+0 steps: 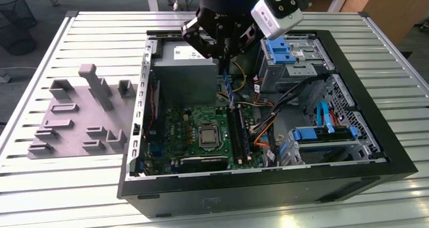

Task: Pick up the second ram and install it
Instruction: 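Insert the second ram into the second slot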

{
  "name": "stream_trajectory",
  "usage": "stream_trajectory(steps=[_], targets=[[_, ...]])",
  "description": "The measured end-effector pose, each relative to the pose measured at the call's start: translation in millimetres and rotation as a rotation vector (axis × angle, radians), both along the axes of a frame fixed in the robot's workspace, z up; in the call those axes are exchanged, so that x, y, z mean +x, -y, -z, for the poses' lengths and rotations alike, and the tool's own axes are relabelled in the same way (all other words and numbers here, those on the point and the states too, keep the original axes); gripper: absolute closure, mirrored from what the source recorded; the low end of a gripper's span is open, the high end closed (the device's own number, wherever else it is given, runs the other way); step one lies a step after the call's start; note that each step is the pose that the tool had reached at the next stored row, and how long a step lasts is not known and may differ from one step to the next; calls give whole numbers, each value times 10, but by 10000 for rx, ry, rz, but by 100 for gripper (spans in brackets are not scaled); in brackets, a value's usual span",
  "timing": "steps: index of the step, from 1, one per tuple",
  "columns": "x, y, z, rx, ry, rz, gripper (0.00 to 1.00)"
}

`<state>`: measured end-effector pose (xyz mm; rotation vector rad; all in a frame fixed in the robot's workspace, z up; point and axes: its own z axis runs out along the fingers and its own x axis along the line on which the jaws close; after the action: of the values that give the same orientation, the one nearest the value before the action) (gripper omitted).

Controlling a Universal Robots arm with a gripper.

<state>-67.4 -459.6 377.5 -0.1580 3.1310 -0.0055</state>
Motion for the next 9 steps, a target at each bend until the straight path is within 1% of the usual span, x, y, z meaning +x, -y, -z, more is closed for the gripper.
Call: stream_trajectory(steps=[3, 9], targets=[[0, 0, 3, -6, 0, 348, 86], [0, 0, 15, -14, 0, 1370, 86]])
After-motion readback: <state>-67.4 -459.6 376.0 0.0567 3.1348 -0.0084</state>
